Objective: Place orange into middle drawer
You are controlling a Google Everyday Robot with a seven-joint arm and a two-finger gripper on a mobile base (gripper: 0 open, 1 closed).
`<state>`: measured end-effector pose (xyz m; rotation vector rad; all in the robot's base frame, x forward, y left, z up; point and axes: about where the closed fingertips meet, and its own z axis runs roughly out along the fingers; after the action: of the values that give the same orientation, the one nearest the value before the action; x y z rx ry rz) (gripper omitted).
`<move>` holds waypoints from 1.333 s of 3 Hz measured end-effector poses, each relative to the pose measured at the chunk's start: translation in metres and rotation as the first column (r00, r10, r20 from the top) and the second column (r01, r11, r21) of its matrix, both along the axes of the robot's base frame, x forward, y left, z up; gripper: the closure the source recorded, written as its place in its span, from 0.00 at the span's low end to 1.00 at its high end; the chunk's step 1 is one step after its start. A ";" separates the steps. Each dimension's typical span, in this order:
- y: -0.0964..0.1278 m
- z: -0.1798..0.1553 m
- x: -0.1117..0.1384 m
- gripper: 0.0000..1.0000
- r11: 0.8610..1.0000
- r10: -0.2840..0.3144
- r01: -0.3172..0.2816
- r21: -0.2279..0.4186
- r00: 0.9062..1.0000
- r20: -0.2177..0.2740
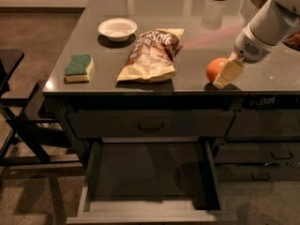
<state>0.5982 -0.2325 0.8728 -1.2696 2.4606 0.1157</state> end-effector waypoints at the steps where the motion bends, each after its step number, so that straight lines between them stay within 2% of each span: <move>1: -0.008 0.002 -0.033 1.00 1.000 -0.020 0.020 0.017 1.000 -0.013; 2: -0.013 -0.003 -0.076 1.00 0.998 -0.039 0.041 0.041 0.998 -0.056; 3: -0.013 -0.004 -0.076 1.00 0.998 -0.039 0.041 0.041 0.998 -0.056; 4: -0.014 -0.027 -0.089 1.00 0.996 -0.055 0.062 0.059 0.992 -0.113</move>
Offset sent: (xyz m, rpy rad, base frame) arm -0.1226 -0.0170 -0.0043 0.0740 0.0960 -0.0607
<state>0.5092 -0.2466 0.8453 -1.1937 2.5642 0.2515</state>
